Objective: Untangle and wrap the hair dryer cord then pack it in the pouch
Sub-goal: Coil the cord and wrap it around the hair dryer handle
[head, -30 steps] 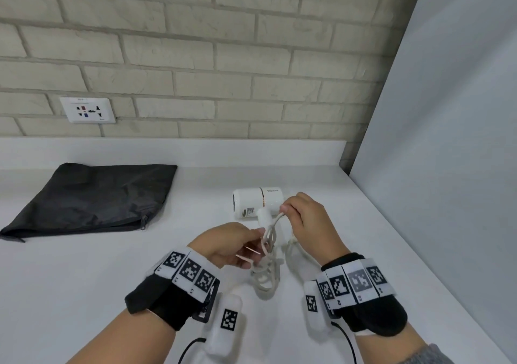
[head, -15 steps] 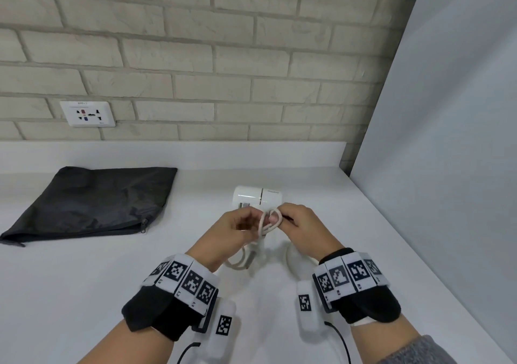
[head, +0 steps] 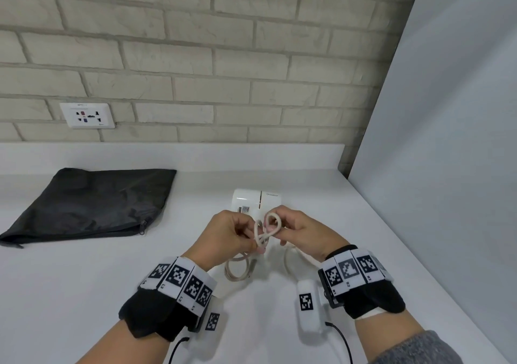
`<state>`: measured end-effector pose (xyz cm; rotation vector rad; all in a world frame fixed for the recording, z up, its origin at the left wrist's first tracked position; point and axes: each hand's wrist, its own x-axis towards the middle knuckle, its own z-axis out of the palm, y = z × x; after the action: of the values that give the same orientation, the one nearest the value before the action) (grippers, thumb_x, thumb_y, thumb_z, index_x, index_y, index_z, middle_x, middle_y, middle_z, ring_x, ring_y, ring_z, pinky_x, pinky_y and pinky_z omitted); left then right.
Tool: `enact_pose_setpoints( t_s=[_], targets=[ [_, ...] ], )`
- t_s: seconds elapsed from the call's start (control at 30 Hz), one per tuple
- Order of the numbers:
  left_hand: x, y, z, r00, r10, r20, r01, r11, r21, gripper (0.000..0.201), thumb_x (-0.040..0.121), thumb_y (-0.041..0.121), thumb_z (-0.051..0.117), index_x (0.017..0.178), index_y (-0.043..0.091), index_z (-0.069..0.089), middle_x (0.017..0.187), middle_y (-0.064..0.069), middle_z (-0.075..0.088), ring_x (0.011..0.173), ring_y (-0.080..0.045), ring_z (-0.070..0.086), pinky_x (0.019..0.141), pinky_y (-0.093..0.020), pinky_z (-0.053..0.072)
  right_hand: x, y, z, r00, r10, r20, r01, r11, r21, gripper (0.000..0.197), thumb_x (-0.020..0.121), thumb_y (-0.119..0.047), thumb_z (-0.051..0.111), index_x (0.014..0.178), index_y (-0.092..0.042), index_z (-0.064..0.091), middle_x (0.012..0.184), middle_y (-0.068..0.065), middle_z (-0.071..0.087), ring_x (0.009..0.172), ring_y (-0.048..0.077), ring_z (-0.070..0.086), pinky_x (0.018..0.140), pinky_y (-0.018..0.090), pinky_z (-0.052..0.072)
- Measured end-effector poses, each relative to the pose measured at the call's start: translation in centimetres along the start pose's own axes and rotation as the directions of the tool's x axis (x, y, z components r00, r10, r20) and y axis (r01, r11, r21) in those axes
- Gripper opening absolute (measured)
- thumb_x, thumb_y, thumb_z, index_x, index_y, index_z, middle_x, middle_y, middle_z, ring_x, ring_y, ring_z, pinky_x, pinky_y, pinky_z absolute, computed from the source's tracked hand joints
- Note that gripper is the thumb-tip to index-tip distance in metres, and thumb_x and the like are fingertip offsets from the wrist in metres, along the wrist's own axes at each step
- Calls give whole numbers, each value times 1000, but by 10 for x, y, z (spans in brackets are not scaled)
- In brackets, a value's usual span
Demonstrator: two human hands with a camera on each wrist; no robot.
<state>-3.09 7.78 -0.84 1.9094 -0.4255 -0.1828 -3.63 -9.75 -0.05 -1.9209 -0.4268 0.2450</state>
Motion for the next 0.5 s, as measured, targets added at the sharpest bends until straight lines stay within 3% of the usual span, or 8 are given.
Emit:
enact_pose_setpoints(
  t_s=[0.07,0.17,0.27,0.33,0.4,0.5],
  targets=[
    [1,0,-3,1000,20,24,-22,995,96,19,60,-2,80,69,8,68,63,2,66,60,-7,60,59,-20,52,2,-2,5,998,-9,55,7,999,48,28,83,-4,52,108,-17,51,100,-2,54,74,11,49,59,19,39],
    [3,-3,-5,999,9,45,-17,984,176,25,58,7,84,77,1,68,71,-3,67,67,-13,61,70,-32,55,3,-7,8,992,-37,122,29,997,67,45,87,0,47,118,-33,49,97,-5,53,67,12,44,57,19,37],
    [3,-5,-6,999,-2,49,-11,968,251,26,59,16,84,74,2,68,69,-7,66,64,-12,56,68,-35,52,5,-6,11,986,-69,149,63,997,42,39,90,-1,46,109,-34,56,94,8,52,66,16,41,57,17,37],
    [4,-5,-10,998,-11,56,-3,972,236,20,60,13,84,61,10,64,60,1,62,58,-9,52,61,-30,48,6,-7,13,991,-83,105,82,997,9,27,90,-5,47,95,-29,59,89,8,55,67,17,42,58,17,38],
    [4,-3,-17,996,-66,65,60,994,93,28,66,6,79,50,16,59,51,8,57,52,-5,54,57,-20,49,5,-7,9,998,-63,-15,63,998,10,21,92,-6,44,85,-21,58,81,1,57,66,10,48,63,18,40],
    [4,0,-32,988,-155,-15,146,953,-264,23,84,12,63,62,8,64,59,-4,69,63,-17,68,62,-22,58,2,-3,-2,987,10,-161,17,986,167,15,94,-6,41,85,-10,53,78,-3,58,59,4,54,65,15,45]
  ],
)
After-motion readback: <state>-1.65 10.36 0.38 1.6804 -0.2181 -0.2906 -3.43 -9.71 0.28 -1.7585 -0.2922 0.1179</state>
